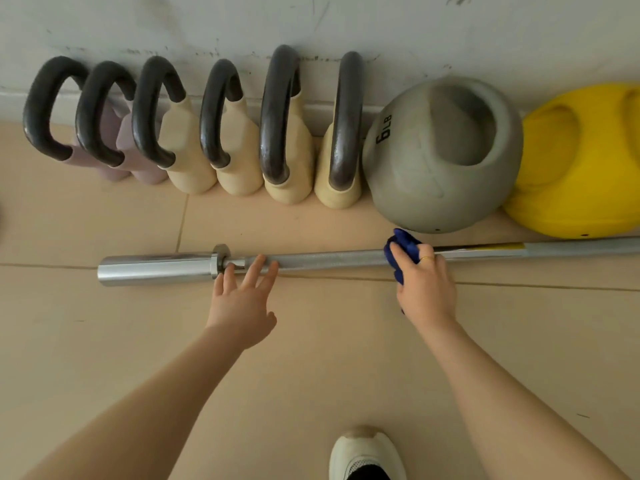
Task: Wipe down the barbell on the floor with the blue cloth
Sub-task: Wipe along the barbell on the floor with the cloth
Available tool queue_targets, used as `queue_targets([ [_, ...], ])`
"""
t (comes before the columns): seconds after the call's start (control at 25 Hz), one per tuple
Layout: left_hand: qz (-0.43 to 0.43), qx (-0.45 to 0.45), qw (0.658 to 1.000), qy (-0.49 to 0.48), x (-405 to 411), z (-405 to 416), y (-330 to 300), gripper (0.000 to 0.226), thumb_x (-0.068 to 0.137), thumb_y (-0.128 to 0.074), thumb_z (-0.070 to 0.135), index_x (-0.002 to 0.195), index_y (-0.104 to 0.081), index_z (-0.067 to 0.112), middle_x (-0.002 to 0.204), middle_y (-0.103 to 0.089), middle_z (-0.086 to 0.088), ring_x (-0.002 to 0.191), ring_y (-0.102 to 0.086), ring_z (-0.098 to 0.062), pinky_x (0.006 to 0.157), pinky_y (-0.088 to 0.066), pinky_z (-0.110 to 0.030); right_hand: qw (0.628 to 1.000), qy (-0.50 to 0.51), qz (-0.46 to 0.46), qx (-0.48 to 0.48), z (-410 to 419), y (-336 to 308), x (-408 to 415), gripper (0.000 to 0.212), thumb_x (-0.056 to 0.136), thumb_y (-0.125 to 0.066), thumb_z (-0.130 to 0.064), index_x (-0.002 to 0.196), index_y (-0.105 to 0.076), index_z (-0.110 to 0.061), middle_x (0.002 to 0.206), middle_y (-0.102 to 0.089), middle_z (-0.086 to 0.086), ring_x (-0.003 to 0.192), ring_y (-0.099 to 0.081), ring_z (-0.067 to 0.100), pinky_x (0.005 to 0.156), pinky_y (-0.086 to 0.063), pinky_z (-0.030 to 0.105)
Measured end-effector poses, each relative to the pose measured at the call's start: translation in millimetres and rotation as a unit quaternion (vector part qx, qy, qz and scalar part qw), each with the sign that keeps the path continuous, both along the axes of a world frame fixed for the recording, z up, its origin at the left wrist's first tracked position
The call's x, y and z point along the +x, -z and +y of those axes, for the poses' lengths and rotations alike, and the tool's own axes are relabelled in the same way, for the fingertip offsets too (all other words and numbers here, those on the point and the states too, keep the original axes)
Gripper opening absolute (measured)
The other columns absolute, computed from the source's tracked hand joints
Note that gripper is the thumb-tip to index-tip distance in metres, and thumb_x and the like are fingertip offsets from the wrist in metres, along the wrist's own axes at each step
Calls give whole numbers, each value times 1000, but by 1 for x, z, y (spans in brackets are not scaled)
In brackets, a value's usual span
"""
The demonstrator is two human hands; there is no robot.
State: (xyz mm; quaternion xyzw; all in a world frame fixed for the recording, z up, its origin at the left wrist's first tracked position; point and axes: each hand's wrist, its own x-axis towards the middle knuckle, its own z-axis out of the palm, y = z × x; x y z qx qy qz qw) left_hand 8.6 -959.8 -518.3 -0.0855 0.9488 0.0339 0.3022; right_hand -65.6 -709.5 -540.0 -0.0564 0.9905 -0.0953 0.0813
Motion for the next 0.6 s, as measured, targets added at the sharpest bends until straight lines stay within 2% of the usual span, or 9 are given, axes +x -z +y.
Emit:
queue_targets([
  [0.12,4,13,1000,-21,-2,-7,-3,85,85,-52,47,147,5,37,156,17,-9,145,0,-30,118,-13,-38,988,148,-40,-8,-22,-2,-1,58,79,-62,-12,133,-43,-22,125,-41,16,104,-48,38,79,-48,41],
  [0.16,2,8,1000,-28,-2,-7,-4,87,84,-53,48,147,6,36,156,17,-12,145,-1,-29,118,-14,-37,988,145,-56,-19,-42,-3,3,58,80,-60,-13,134,-40,-21,127,-38,16,106,-47,37,79,-48,40],
  [0.28,12,-32,999,-24,-4,-8,-4,93,84,-51,51,148,7,20,157,3,-13,145,-5,-24,119,-7,-37,996,8,-88,-30,-81,-3,17,65,79,-63,-17,138,-34,-23,126,-37,12,103,-48,32,75,-48,37],
  [0.36,18,-49,999,-6,-5,-15,-4,91,86,-47,51,148,6,12,158,-2,-8,146,-5,-18,119,1,-39,994,-90,-55,-12,-70,-2,9,67,73,-70,-15,134,-42,-21,118,-46,15,93,-53,34,68,-50,38],
  [0.4,14,-48,999,5,-5,-20,-5,89,87,-46,49,148,5,10,158,0,-6,146,-4,-16,119,3,-38,994,-113,-11,8,-60,0,5,65,71,-72,-14,131,-48,-19,112,-51,16,87,-55,36,65,-50,38],
  [0.44,11,-45,999,17,-5,-24,-6,87,88,-45,48,149,4,11,159,1,-5,146,-3,-16,119,4,-37,995,-98,11,26,-53,1,2,62,72,-71,-13,129,-50,-18,112,-53,18,84,-55,37,66,-50,40],
  [0.52,11,-35,999,32,-5,-30,-8,82,89,-43,45,150,2,13,159,3,-2,146,-3,-16,119,5,-37,998,-6,-46,39,-61,-2,3,57,81,-61,-14,135,-41,-19,123,-45,17,94,-51,37,76,-48,41],
  [0.6,10,-28,999,34,-5,-32,-11,78,90,-42,42,150,1,15,159,2,-1,146,-1,-17,119,5,-38,996,19,-90,13,-93,-7,10,55,85,-56,-18,136,-36,-17,127,-39,16,100,-49,35,78,-47,40],
])
